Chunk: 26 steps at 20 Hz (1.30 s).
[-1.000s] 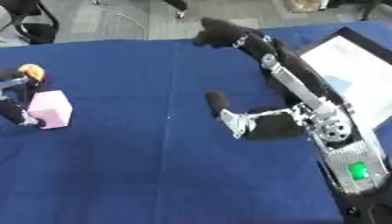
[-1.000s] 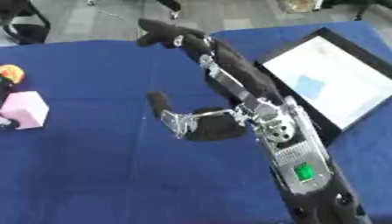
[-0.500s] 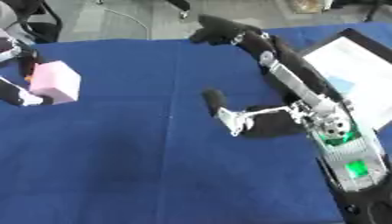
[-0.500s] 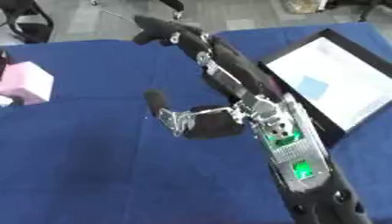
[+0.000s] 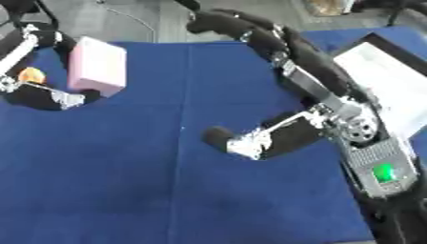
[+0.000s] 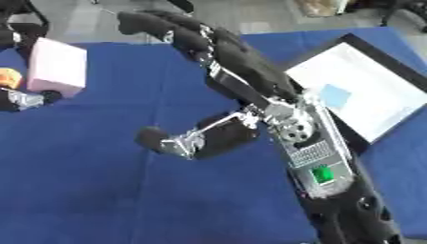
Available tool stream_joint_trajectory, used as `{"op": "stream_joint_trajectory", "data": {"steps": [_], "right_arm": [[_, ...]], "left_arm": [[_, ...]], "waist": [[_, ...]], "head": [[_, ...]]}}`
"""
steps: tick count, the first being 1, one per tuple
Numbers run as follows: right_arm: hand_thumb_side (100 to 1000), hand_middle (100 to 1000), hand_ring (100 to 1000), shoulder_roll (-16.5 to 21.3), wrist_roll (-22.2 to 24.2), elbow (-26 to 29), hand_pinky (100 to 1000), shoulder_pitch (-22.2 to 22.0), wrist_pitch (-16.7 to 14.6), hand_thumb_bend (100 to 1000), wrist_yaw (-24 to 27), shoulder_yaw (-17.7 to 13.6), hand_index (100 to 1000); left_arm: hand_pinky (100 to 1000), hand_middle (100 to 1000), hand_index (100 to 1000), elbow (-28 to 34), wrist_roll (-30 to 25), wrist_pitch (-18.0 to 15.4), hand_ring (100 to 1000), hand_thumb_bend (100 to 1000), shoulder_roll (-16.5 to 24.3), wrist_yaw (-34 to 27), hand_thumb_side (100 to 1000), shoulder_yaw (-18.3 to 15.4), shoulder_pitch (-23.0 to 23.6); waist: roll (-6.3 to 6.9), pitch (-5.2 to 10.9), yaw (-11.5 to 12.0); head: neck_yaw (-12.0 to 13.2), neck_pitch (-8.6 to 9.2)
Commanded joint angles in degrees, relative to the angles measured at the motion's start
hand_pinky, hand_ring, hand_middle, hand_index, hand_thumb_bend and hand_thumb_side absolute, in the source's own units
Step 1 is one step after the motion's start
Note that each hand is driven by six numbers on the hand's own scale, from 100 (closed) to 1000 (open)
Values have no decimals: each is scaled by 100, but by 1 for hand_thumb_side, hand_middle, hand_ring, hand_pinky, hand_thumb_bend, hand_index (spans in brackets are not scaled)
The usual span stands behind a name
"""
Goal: Pick up the objects with one hand, pass them to the other hand, and then place them into the box on the other side of the table.
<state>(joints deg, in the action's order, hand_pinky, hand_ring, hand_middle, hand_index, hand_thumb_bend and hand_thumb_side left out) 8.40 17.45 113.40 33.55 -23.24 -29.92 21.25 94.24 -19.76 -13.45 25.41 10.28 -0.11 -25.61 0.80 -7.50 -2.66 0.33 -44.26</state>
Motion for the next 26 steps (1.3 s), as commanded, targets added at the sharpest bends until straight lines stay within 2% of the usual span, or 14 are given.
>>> {"op": "stream_joint_trajectory", "data": {"steps": [1,7,13,20,26], "right_arm": [[260,904,984,79,8,120,928,160,-222,555,-319,-46,1000],[206,928,999,60,-113,120,951,382,-479,645,-1001,-35,1000],[186,937,1000,0,-421,120,958,495,-614,639,-1594,-79,1000],[179,932,994,-22,-601,120,954,462,-558,613,-1956,13,1000],[196,926,984,-13,-410,120,953,446,-669,597,-1942,120,1000]], "left_arm": [[759,401,503,216,-61,57,456,555,-416,-505,219,85,-65],[763,417,518,353,-420,148,468,583,-949,-1273,238,579,-146],[769,427,528,374,-822,344,476,604,-1061,-1783,252,945,-145],[771,432,533,349,-1087,521,480,613,-1070,-2363,259,1126,-129],[772,433,534,454,-1196,588,480,613,-1005,-2630,262,1111,-185]], "waist": [[-84,127,24],[-91,116,39],[-67,106,24],[-44,98,26],[-52,102,30]], "head": [[-5,14],[-37,14],[-66,14],[-174,14],[-209,14]]}}
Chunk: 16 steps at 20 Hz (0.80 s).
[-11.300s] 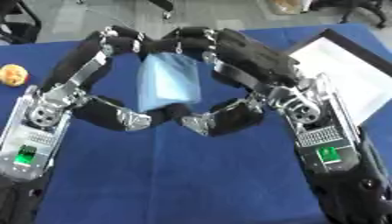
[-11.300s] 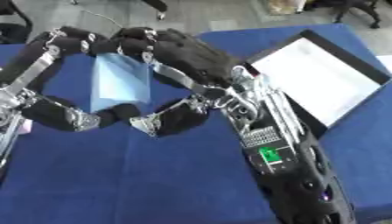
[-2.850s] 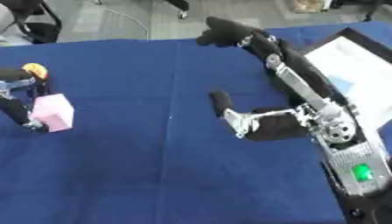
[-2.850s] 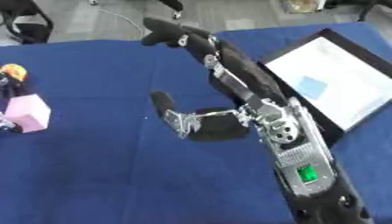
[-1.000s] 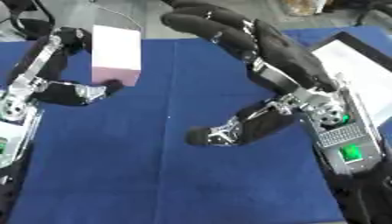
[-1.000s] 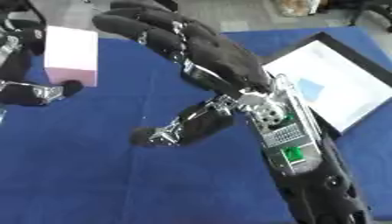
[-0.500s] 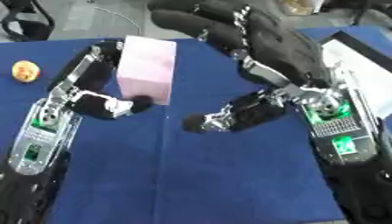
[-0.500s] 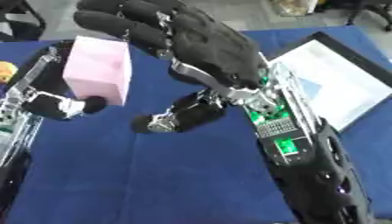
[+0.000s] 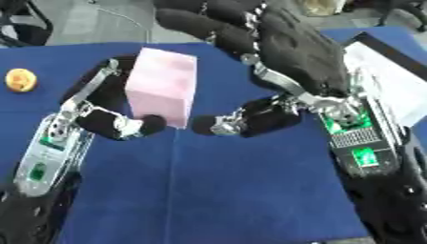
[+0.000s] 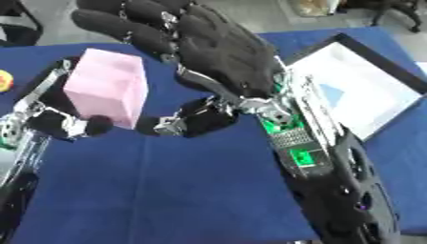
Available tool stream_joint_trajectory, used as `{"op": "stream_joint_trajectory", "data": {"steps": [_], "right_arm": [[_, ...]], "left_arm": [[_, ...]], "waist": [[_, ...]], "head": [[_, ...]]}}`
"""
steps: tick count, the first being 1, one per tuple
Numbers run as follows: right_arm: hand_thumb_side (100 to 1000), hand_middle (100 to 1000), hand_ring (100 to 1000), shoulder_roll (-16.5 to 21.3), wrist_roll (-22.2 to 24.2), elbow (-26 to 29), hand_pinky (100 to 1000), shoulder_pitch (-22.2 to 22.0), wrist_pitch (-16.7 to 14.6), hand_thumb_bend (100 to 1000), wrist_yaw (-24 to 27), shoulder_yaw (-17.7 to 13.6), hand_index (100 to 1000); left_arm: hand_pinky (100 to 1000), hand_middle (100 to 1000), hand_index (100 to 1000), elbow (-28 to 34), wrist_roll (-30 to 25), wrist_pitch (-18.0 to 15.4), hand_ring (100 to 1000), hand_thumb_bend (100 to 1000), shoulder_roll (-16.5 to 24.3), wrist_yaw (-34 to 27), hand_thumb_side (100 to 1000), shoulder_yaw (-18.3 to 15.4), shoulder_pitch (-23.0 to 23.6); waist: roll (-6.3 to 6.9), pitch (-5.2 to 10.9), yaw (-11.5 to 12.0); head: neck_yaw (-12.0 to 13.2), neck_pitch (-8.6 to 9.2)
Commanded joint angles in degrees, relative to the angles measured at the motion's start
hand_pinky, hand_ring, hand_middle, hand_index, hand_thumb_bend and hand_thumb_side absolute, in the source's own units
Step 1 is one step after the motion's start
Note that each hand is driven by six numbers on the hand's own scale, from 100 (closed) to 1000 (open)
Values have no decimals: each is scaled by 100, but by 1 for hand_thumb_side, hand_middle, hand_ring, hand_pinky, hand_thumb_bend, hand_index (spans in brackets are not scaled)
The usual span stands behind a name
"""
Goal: Pick up the objects with one hand, pass them to the other hand, and then place them into the box on the other side of the table.
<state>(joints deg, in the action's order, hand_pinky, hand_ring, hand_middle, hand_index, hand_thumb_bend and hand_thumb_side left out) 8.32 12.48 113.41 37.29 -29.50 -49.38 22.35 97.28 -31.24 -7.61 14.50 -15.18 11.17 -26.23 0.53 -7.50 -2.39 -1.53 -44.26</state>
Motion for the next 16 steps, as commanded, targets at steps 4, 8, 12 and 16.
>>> {"op": "stream_joint_trajectory", "data": {"steps": [4,8,12,16], "right_arm": [[217,932,981,6,431,118,954,89,-158,588,89,23,1000],[229,930,978,12,769,118,953,93,-308,580,188,22,1000],[238,934,977,13,988,118,956,118,-416,579,252,2,1000],[223,929,969,14,988,118,955,141,-462,565,197,-38,1000]], "left_arm": [[773,433,535,224,-108,-4,478,613,130,-59,266,-42,-149],[773,436,537,264,-151,18,480,616,152,-197,267,-24,-189],[773,437,539,320,-182,44,481,615,151,-394,268,1,-249],[774,440,542,379,-232,88,482,617,145,-550,271,37,-255]], "waist": [[-23,105,-1],[-19,103,-13],[-13,105,-24],[0,106,-29]], "head": [[-36,14],[-22,14],[-24,14],[-43,14]]}}
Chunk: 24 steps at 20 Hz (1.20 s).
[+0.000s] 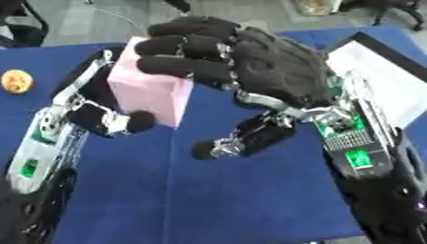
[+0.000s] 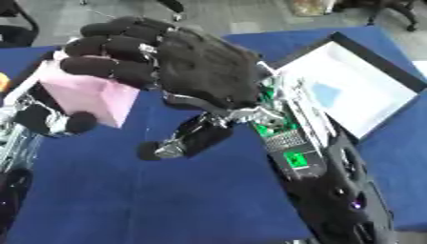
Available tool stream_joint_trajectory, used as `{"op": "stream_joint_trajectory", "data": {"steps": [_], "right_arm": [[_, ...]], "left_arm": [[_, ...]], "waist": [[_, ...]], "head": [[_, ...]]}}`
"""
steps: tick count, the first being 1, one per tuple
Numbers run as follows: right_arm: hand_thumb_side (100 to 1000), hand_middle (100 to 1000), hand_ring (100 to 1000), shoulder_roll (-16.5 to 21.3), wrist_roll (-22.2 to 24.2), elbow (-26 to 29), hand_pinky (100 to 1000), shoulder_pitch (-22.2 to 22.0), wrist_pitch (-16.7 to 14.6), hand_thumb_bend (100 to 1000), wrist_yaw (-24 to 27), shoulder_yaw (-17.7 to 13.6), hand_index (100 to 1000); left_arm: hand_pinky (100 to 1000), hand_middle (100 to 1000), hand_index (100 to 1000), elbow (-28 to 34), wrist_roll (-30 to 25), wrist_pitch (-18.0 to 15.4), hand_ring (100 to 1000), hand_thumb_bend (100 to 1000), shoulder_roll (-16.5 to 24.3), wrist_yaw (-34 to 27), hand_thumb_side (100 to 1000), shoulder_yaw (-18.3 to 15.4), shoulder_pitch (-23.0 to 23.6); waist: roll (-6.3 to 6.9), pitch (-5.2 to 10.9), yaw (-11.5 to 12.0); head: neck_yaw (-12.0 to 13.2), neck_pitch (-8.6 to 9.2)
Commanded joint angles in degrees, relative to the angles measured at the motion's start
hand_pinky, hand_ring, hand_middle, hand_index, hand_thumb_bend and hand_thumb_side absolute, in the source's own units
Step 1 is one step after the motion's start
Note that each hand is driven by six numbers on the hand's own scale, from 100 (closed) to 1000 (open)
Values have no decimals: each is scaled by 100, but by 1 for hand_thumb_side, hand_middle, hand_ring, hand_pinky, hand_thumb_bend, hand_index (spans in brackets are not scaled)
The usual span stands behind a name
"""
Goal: Pick up the objects with one hand, pass them to the other hand, and then place them into the box on the other side of the table.
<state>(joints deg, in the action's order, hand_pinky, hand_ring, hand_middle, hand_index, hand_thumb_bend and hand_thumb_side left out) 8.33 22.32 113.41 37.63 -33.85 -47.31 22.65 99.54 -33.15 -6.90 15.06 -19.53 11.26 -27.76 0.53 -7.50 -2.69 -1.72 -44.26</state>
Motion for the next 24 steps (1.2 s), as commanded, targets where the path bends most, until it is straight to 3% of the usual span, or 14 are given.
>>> {"op": "stream_joint_trajectory", "data": {"steps": [1,6,14,24], "right_arm": [[216,929,967,14,-15,118,955,110,-30,559,-47,-77,1000],[187,918,953,16,-165,118,951,128,-3,540,-380,-110,989],[160,888,922,-3,-729,118,935,109,364,521,-1089,-46,973],[100,848,890,-23,-770,118,914,35,781,447,-1413,101,954]], "left_arm": [[774,441,543,165,-53,28,482,617,85,-149,272,37,-100],[776,449,550,234,-150,93,487,621,68,-302,276,121,-90],[780,462,563,282,-231,215,499,625,8,-542,279,276,-90],[781,470,574,270,-167,348,505,616,-121,-703,272,401,-155]], "waist": [[2,107,0],[6,111,0],[-1,111,14],[-31,112,27]], "head": [[-31,14],[-47,14],[-107,14],[-145,14]]}}
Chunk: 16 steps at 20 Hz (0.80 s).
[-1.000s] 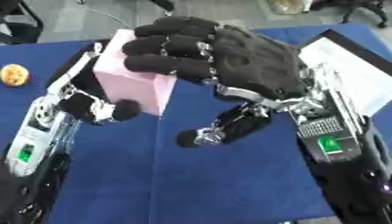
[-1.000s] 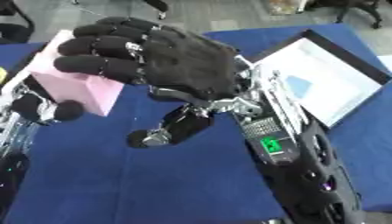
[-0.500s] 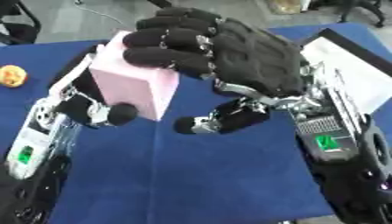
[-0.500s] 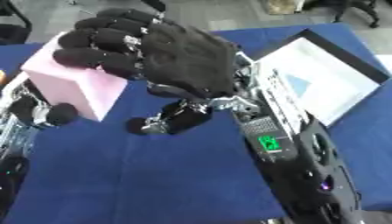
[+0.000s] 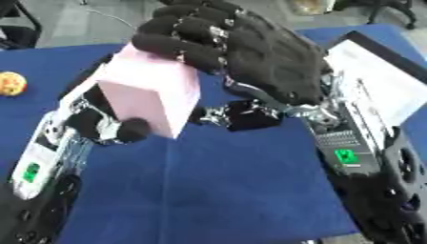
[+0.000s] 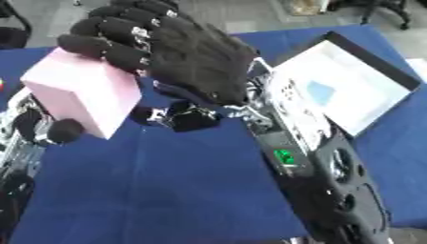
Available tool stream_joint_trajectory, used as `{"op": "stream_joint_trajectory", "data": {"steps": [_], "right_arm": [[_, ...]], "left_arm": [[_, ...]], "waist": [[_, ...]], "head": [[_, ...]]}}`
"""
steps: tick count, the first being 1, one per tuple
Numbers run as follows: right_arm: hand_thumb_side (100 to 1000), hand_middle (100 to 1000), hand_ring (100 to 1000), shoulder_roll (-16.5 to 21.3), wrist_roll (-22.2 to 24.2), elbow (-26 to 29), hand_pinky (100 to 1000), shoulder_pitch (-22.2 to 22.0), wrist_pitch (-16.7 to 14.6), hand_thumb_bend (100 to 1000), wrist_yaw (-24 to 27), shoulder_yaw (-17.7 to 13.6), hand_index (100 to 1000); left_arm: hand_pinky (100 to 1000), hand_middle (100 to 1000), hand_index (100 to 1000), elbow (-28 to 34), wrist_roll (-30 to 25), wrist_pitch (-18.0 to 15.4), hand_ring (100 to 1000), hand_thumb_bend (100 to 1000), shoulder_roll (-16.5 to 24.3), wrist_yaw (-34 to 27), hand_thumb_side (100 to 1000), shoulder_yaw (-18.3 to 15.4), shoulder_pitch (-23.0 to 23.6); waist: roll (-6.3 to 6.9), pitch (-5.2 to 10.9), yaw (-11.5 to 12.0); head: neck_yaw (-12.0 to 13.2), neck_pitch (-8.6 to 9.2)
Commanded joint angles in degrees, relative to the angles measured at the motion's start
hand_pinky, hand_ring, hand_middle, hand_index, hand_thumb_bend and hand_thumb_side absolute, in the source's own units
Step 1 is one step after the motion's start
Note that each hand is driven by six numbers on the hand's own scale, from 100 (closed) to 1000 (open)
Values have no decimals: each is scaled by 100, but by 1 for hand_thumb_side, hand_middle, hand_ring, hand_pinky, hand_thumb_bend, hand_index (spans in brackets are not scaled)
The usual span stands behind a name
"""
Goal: Pick up the objects with one hand, pass them to the other hand, and then place them into the box on the other side of the table.
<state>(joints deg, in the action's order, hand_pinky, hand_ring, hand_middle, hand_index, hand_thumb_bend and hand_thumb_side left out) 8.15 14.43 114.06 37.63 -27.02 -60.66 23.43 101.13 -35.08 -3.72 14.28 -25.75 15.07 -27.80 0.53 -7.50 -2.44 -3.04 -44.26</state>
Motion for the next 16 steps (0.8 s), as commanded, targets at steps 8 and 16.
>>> {"op": "stream_joint_trajectory", "data": {"steps": [8,16], "right_arm": [[100,738,833,-10,-122,53,881,11,261,361,-41,64,772],[100,658,783,12,-917,53,831,-38,613,101,559,48,429]], "left_arm": [[783,478,582,91,46,65,511,619,-84,-37,284,39,-166],[822,584,696,-56,-54,26,596,768,-83,247,515,9,-112]], "waist": [[-46,114,13],[-44,98,0]], "head": [[-14,14],[6,14]]}}
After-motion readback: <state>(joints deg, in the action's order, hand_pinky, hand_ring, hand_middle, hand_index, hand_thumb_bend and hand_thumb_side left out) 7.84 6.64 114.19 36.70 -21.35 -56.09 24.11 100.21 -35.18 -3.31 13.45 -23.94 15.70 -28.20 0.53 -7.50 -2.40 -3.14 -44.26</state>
